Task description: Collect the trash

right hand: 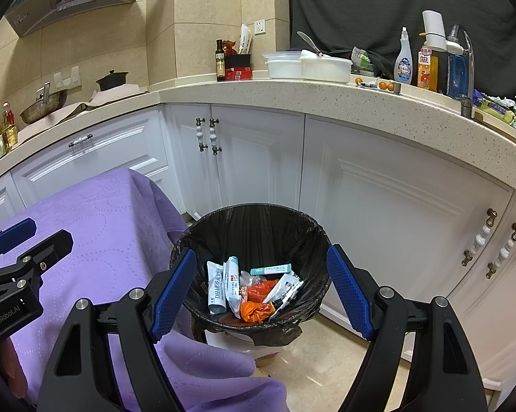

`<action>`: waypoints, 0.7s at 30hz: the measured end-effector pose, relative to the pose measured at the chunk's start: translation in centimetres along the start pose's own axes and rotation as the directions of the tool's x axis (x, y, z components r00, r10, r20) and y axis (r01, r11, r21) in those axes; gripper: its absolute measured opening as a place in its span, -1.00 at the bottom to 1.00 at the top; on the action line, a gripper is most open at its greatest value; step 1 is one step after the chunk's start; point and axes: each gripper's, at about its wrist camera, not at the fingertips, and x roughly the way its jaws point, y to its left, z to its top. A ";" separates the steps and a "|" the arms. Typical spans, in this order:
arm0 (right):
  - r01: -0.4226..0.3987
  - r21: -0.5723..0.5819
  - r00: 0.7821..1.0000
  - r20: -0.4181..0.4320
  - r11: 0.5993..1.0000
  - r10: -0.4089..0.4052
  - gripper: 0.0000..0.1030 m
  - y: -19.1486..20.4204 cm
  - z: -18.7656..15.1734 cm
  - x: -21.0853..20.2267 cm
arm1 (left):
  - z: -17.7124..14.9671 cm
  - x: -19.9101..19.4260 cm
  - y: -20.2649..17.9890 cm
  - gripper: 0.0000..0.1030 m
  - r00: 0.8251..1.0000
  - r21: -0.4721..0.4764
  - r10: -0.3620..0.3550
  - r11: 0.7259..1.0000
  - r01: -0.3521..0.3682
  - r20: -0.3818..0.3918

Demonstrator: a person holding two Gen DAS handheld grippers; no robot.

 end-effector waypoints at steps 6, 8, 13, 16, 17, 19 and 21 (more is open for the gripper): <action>0.000 0.000 1.000 -0.001 1.000 0.000 0.48 0.0 0.0 -0.1 | 0.0 0.1 0.0 0.50 1.000 -0.001 0.000 1.000 0.000 -0.002; 0.000 0.000 1.000 -0.001 1.000 0.000 0.48 0.0 0.0 -0.1 | 0.0 0.1 -0.1 0.50 1.000 0.000 0.000 1.000 0.000 -0.002; 0.000 0.000 1.000 -0.001 1.000 0.000 0.48 0.0 0.0 0.0 | 0.1 0.1 -0.1 0.50 1.000 0.002 0.001 1.000 -0.001 -0.001; 0.000 -0.001 1.000 -0.001 1.000 0.000 0.48 0.0 0.0 -0.1 | 0.1 0.1 -0.1 0.50 1.000 0.000 0.001 1.000 -0.001 -0.002; 0.000 0.000 1.000 -0.002 1.000 0.000 0.48 0.0 0.0 -0.1 | 0.1 0.1 -0.1 0.50 1.000 0.000 0.001 1.000 -0.001 -0.002; 0.000 -0.001 1.000 -0.001 1.000 0.000 0.48 0.0 0.0 0.0 | 0.1 0.1 -0.1 0.50 1.000 0.001 0.002 1.000 -0.002 -0.001; 0.000 0.000 1.000 0.000 1.000 0.000 0.48 0.0 0.0 -0.1 | 0.1 0.2 -0.2 0.50 1.000 0.002 0.001 1.000 -0.001 -0.001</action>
